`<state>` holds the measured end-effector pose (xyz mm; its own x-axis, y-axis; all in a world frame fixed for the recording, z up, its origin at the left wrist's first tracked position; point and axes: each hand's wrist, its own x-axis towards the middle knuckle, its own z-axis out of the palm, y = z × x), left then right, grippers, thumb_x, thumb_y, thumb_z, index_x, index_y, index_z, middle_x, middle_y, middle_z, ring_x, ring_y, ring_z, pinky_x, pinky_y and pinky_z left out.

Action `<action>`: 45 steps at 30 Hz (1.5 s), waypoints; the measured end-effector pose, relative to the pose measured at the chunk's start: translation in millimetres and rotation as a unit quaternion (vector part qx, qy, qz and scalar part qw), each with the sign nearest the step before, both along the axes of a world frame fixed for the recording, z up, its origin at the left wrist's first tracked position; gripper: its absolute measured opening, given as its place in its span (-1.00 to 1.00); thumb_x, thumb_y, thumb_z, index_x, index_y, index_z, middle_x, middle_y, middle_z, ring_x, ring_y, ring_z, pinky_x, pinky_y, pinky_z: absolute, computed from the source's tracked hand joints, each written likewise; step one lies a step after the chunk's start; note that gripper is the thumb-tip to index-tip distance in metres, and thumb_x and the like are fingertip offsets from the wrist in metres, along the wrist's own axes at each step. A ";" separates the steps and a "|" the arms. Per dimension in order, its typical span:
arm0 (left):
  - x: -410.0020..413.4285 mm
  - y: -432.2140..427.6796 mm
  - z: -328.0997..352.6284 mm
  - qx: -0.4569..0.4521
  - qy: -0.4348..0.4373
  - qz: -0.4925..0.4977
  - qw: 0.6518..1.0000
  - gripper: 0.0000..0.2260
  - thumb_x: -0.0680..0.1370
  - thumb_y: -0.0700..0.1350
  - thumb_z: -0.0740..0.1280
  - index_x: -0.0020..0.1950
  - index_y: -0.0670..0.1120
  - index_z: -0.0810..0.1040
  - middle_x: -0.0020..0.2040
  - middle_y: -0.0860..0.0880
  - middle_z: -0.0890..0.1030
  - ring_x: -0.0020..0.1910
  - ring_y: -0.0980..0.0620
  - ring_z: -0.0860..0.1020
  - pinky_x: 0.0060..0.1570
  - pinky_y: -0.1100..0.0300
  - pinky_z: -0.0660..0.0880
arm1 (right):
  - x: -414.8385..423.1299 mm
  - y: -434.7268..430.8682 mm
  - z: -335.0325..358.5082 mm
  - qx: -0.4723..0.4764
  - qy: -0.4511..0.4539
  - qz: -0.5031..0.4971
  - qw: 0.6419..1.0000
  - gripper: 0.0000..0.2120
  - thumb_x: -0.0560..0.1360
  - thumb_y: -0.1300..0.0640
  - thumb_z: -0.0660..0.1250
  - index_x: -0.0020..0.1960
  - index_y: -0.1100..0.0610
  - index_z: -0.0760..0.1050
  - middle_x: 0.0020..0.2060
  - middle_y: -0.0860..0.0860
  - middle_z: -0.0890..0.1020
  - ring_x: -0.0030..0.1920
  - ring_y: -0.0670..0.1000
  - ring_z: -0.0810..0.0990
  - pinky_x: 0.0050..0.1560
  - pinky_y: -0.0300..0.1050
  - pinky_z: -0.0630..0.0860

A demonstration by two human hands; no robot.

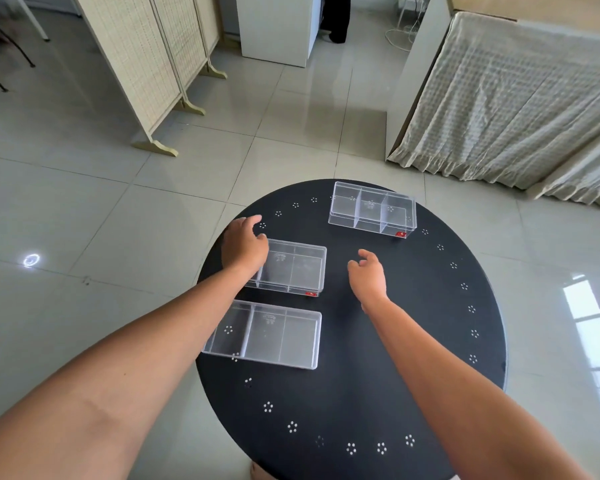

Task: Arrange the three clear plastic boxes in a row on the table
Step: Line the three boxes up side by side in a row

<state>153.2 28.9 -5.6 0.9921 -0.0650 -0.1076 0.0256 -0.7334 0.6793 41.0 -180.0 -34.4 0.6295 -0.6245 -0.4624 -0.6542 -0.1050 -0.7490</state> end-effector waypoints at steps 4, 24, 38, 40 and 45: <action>3.6 -40.1 4.9 -0.029 0.023 -0.028 0.999 -0.61 0.54 -0.17 0.22 0.37 0.01 0.49 0.40 -0.10 0.44 0.30 -0.09 0.48 0.26 0.06 0.42 | 1.7 -40.8 6.1 -0.029 -0.001 -0.033 0.999 -0.52 0.55 0.10 0.17 0.47 0.02 0.36 0.29 0.07 0.52 0.16 0.16 0.60 0.20 0.15 0.56; 56.2 -204.5 -18.3 -0.129 0.193 0.009 0.973 -0.37 0.60 0.06 0.22 0.60 -0.07 0.06 0.60 -0.07 0.17 0.55 -0.10 0.20 0.44 0.01 0.19 | 51.0 -188.8 0.6 0.043 -0.002 -0.018 0.999 -0.39 0.63 0.01 0.17 0.63 0.07 0.07 0.58 -0.02 0.25 0.47 0.06 0.36 0.15 -0.15 0.26; 62.5 -188.4 -9.4 -0.125 0.190 -0.007 0.974 -0.51 0.59 -0.01 0.22 0.48 -0.17 0.33 0.50 -0.11 0.37 0.43 -0.12 0.38 0.36 0.02 0.32 | 69.2 -156.7 -9.0 0.131 -0.052 -0.014 0.990 -0.42 0.55 0.02 0.20 0.55 0.03 0.21 0.25 -0.06 0.57 0.20 0.07 0.58 0.31 0.09 0.50; 66.2 -169.8 -2.7 -0.119 0.188 -0.004 0.975 -0.46 0.58 0.01 0.24 0.53 -0.12 0.28 0.53 -0.06 0.33 0.47 -0.09 0.34 0.41 -0.01 0.31 | 73.0 -142.4 -7.5 0.134 -0.063 -0.005 0.989 -0.46 0.53 0.03 0.20 0.50 0.03 0.29 0.21 -0.06 0.60 0.17 0.05 0.59 0.30 0.11 0.52; 76.2 -112.2 6.8 -0.095 0.181 -0.005 0.979 -0.48 0.58 -0.04 0.25 0.52 -0.15 0.29 0.52 -0.11 0.34 0.46 -0.10 0.35 0.36 0.10 0.31 | 80.0 -89.9 6.9 0.140 -0.076 0.026 0.987 -0.55 0.53 0.06 0.19 0.41 0.02 0.38 0.18 -0.06 0.62 0.16 0.04 0.61 0.29 0.11 0.52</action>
